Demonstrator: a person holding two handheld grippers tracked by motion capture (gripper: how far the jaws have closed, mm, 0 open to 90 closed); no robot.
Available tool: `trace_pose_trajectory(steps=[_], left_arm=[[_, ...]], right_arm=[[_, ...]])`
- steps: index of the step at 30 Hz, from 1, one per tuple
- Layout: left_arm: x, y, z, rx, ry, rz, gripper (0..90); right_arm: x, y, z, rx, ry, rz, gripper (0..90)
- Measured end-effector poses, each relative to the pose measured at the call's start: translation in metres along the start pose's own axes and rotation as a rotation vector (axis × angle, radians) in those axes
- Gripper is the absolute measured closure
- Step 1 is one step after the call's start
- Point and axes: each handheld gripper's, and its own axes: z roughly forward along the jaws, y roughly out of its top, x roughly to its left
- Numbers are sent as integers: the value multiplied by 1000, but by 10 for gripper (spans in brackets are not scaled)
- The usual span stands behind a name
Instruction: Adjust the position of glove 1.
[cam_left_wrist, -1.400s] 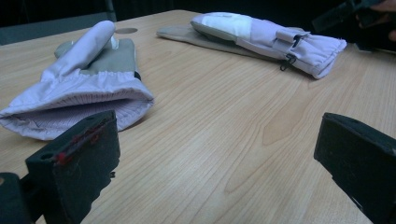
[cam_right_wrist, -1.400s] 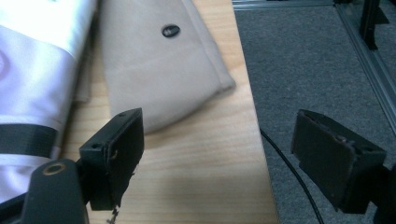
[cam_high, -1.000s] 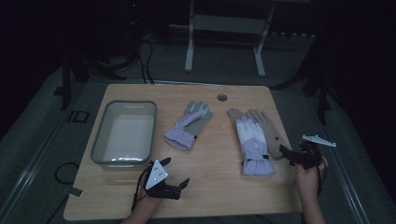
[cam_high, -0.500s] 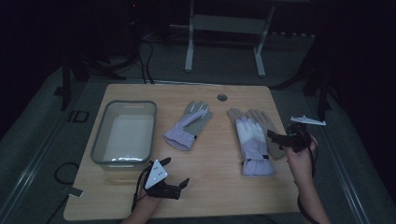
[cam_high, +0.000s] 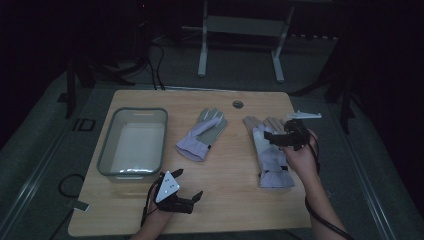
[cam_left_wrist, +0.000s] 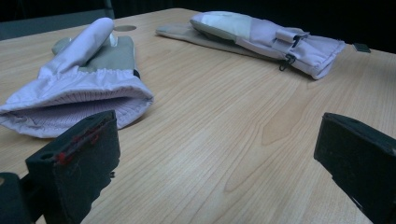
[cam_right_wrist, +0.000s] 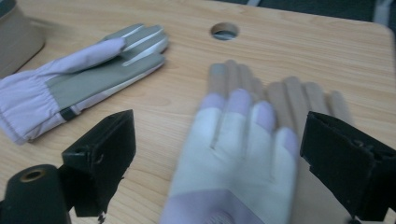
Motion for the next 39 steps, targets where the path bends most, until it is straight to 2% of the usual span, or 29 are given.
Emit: trace_pose_trajectory(steps=[4, 10, 12, 13, 18, 24, 28, 29, 32, 33, 34, 35, 39], left_arm=[[0, 0, 0, -1, -3, 1, 5], [0, 0, 0, -1, -5, 1, 5], [0, 0, 0, -1, -5, 1, 5], [0, 0, 0, -1, -5, 1, 5], [-1, 0, 0, -3, 3, 6, 5], [0, 0, -1, -4, -1, 2, 5], [-1, 0, 0, -3, -1, 7, 5], [-1, 0, 0, -4, -1, 7, 5], [-1, 0, 0, -2, -1, 9, 5], [-1, 0, 0, -5, -2, 5, 5], [-1, 0, 0, -5, -2, 5, 5], [-1, 0, 0, -5, -3, 4, 5], [-1, 0, 0, -3, 1, 11, 5]], right_arm=[[12, 8, 12, 13, 17, -36, 110], [25, 18, 22, 10, 50, -65, 132], [33, 24, 28, 11, 73, -72, 132], [36, 26, 30, 7, 68, -77, 131], [52, 36, 42, 32, 110, -93, 111], [72, 41, 57, 29, 150, -126, 102], [86, 43, 72, 60, 192, -144, 104], [90, 44, 77, 67, 202, -143, 137], [97, 44, 85, 76, 201, -160, 137], [103, 44, 94, 77, 213, -161, 160], [103, 44, 94, 77, 213, -161, 160], [110, 44, 103, 80, 219, -161, 180], [123, 42, 123, 112, 237, -164, 188]])
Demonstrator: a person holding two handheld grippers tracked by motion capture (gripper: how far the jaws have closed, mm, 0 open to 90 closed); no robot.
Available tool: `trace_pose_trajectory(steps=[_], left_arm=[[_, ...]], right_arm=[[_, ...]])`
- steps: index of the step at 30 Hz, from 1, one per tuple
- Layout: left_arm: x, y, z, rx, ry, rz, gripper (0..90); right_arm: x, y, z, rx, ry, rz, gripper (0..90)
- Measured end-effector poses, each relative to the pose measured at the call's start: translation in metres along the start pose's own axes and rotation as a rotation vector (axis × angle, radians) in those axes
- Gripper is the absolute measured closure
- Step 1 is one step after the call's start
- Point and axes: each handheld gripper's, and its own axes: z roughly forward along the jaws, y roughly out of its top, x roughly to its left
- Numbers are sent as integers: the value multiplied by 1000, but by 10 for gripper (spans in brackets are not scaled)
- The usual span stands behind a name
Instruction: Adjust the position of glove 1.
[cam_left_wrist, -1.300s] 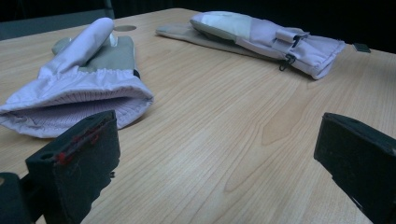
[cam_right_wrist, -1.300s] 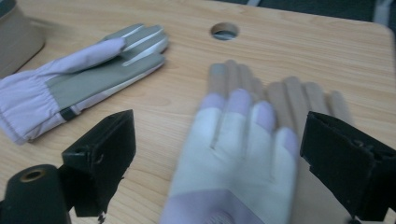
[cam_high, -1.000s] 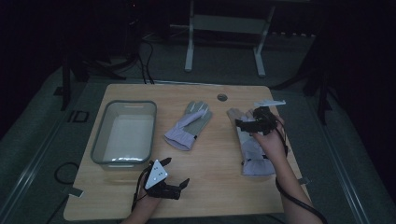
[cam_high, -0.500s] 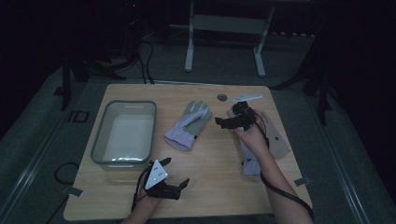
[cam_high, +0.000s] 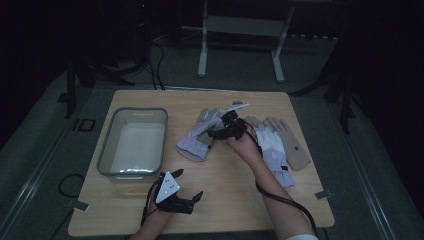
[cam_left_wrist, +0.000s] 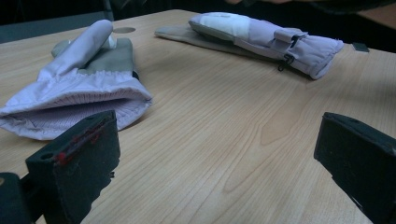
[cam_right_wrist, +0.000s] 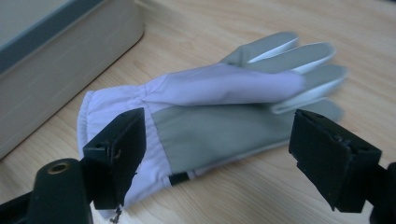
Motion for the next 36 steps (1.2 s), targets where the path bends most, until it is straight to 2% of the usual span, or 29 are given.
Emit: trace_pose_trajectory(steps=[4, 5, 6, 8, 9, 10, 13, 16, 19, 21, 24, 27, 28, 31, 34, 36], left_arm=[[0, 0, 0, -2, -1, -3, 5], [0, 0, 0, -2, -1, -3, 5], [0, 0, 0, -2, -2, -3, 5], [0, 0, 0, -2, -3, -3, 5], [0, 0, 0, -2, -3, -2, 5], [0, 0, 0, -1, -4, -1, 5], [0, 0, 0, -3, -5, -2, 5], [0, 0, 0, -3, -5, -3, 5], [0, 0, 0, -4, -4, -7, 5], [0, 0, 0, -4, -3, -8, 5], [0, 0, 0, -2, -1, -4, 5], [0, 0, 0, 0, -2, -2, 5], [0, 0, 0, 0, -2, -7, 5], [1, 0, 0, -1, -3, -9, 6], [0, 0, 0, 0, -2, -7, 5], [0, 0, 0, 0, -3, -7, 6]], right_arm=[[6, 1, 22, 26, 6, 3, 220], [6, 1, 22, 26, 6, 3, 220], [8, 0, 32, 42, 2, 3, 264], [9, 0, 36, 54, -5, 1, 265], [11, -1, 44, 64, -19, -1, 305], [11, -2, 48, 74, -10, 7, 305], [12, -5, 60, 101, -27, 9, 349], [13, -12, 71, 120, -45, -21, 366], [13, -17, 73, 105, -47, -27, 394], [13, -17, 73, 111, -47, -20, 407], [18, -13, 75, 149, -69, -27, 480], [19, -13, 75, 153, -60, -19, 521], [18, -12, 74, 163, -56, -10, 595], [20, -9, 73, 188, -59, -14, 737], [21, -6, 72, 207, -62, -22, 789], [18, -4, 71, 220, -47, -19, 836]])
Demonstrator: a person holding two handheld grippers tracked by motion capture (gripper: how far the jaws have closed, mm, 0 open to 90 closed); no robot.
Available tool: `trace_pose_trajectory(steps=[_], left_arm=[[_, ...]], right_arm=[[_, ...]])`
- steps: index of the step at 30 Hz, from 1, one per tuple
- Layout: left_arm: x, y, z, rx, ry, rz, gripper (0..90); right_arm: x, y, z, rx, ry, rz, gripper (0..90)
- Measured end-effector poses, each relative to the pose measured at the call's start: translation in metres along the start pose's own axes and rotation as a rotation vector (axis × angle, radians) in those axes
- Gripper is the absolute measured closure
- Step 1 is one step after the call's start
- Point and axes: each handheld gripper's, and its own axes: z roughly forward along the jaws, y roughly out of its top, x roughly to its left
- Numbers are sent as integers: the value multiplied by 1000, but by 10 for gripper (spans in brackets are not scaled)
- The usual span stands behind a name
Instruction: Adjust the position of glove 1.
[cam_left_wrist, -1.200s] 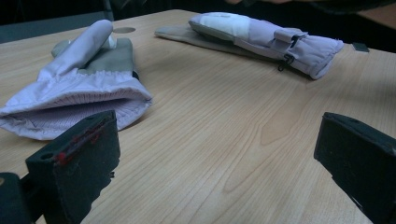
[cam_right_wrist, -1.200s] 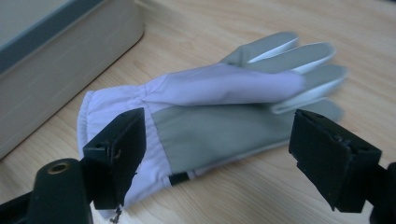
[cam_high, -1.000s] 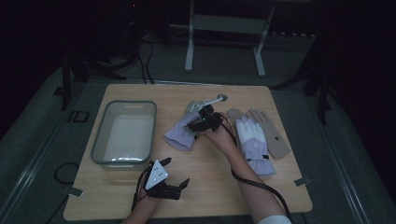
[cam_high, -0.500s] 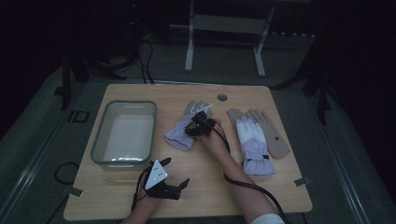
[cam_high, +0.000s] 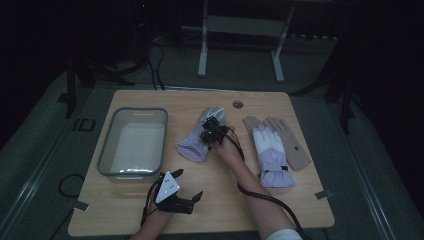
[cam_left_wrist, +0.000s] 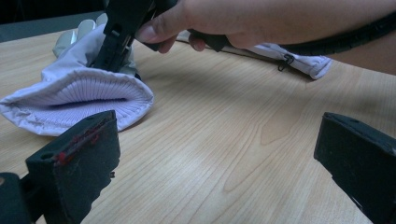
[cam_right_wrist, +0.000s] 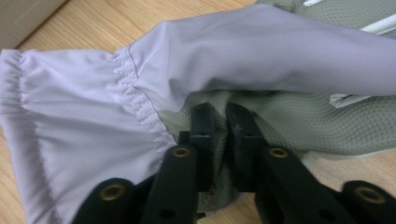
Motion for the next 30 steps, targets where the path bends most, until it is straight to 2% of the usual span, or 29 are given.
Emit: trace_pose_trajectory(steps=[5, 11, 12, 16, 17, 18, 20, 21, 23, 27, 28, 30], left_arm=[[0, 0, 0, 0, 1, 1, 5], [0, 0, 0, 0, -1, -2, 5], [1, 0, 0, -1, -2, -5, 5], [1, 0, 0, -1, -1, -6, 5], [0, 0, 0, -2, 0, -4, 5], [0, 0, 0, -2, 1, -3, 5], [0, 0, 0, 0, 3, 0, 5], [0, 0, 0, 0, 3, -2, 6], [0, 0, 0, 0, 3, -3, 5], [0, 0, 0, 1, 5, -1, 5], [0, 0, 0, 1, 4, -1, 5], [0, 0, 0, 0, 5, -1, 6]], right_arm=[[-1, 2, -3, 2, 5, -5, 868], [-5, 3, -17, -51, -5, -54, 873], [-9, 2, -25, -72, 7, -70, 873], [-15, 1, -43, -89, 5, -89, 873], [-15, 1, -43, -89, 5, -89, 873], [-18, 0, -55, -105, 8, -108, 873], [-19, -1, -61, -109, 13, -121, 873], [-21, -4, -73, -121, 15, -137, 873], [-24, -8, -87, -139, 29, -145, 873], [-27, -17, -116, -169, 48, -196, 873], [-27, -17, -116, -169, 48, -196, 873], [-26, -23, -133, -180, 63, -243, 873]])
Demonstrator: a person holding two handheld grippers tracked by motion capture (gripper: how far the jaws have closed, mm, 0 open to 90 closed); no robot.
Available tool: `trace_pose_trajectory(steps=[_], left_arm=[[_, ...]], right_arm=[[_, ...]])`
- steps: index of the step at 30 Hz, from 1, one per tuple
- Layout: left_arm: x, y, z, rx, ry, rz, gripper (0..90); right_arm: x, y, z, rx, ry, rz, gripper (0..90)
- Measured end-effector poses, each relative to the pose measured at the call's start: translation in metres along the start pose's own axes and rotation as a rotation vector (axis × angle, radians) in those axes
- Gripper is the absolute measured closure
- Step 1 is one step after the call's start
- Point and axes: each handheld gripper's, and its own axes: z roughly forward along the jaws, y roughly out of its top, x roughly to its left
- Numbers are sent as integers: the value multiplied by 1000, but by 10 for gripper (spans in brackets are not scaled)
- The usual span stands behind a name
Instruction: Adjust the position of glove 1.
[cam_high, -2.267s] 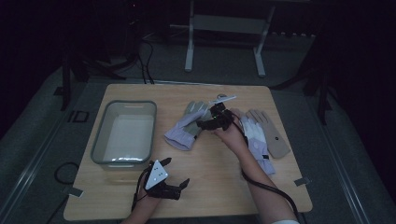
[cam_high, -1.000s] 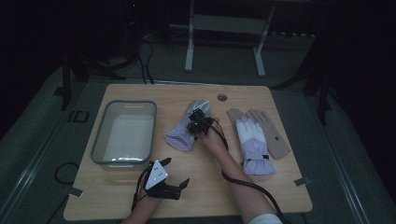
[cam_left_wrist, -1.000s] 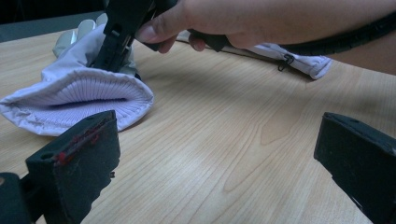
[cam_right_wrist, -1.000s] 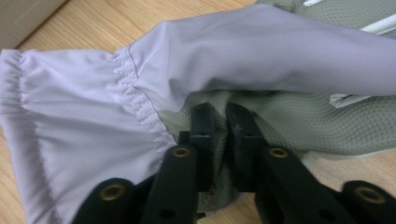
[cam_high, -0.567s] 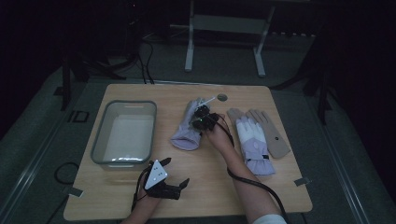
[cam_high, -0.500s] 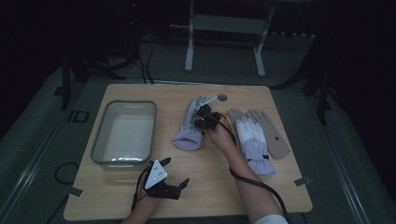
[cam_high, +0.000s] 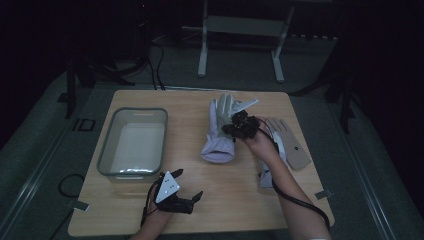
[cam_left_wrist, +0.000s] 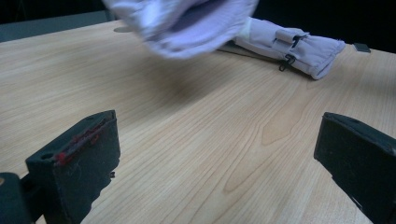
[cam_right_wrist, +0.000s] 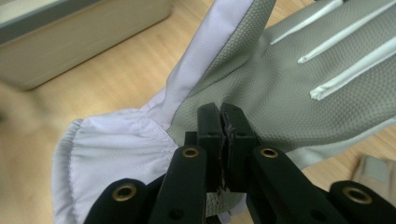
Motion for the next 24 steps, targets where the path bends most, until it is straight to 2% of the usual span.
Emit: trace_pose_trajectory(steps=[1, 5, 6, 8, 11, 13, 15, 20, 22, 24], left_arm=[[0, 0, 0, 1, 0, 1, 5], [0, 0, 0, 2, 1, 3, 5], [0, 0, 0, 2, 1, 3, 5], [0, 0, 0, 2, 2, 3, 5], [0, 0, 0, 1, 1, 3, 5], [0, 0, 0, 2, 2, 2, 6], [0, 0, 0, 2, 2, 3, 6], [0, 0, 0, 2, 1, 3, 5], [0, 0, 0, 0, 0, 3, 5], [0, 0, 0, 1, 0, 3, 5]], right_arm=[[2, -1, -7, 0, 5, -24, 873], [7, -9, -25, -6, 25, -60, 873], [8, -12, -28, -3, 34, -57, 872], [12, -17, -30, -4, 54, -90, 873], [12, -23, -27, 13, 92, -105, 872], [10, -27, -20, 24, 119, -92, 872], [9, -30, -9, 42, 132, -101, 872], [5, -37, 28, 90, 159, -103, 873], [1, -39, 42, 100, 182, -95, 872], [-4, -40, 53, 112, 184, -84, 872]])
